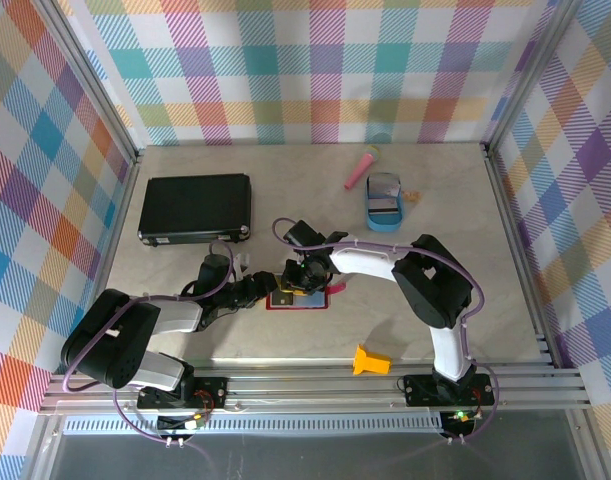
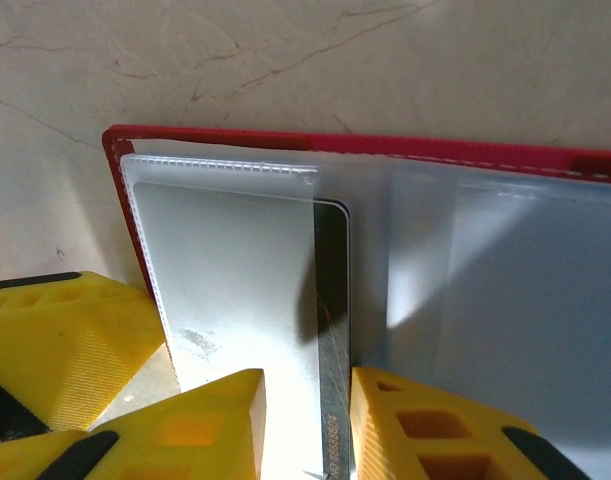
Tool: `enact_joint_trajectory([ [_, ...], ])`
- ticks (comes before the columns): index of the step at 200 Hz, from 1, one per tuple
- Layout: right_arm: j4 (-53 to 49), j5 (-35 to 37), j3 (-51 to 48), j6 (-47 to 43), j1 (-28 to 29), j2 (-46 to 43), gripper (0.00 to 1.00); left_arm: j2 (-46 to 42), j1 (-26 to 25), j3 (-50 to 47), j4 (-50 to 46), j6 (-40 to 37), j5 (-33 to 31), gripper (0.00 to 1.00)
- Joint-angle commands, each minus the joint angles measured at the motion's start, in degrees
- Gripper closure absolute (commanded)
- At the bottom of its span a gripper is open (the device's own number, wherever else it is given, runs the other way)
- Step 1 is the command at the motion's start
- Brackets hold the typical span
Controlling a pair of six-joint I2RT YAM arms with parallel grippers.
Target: Put the credit cards into the card holder
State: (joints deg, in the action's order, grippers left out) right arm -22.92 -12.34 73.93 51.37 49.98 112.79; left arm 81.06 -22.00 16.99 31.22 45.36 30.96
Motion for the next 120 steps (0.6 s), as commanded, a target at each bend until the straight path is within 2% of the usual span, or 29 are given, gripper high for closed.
enact_joint_trajectory([
  [1, 2.6, -1.8, -0.8, -0.7, 0.4, -0.3, 0.75, 1.1, -0.3, -1.1, -0.6, -0.4, 1.1, 0.47],
  [41, 1.3, -0.3, -1.6, -1.3, 0.3, -3.1, 0.77, 1.1, -0.3, -1.2, -0.7, -0.4, 0.9, 0.47],
  [120, -6.1, 7.2, -10.4, -6.1, -4.4, -19.2, 0.67, -3.0, -0.3, -1.1, -3.3, -1.1, 0.1, 0.47],
])
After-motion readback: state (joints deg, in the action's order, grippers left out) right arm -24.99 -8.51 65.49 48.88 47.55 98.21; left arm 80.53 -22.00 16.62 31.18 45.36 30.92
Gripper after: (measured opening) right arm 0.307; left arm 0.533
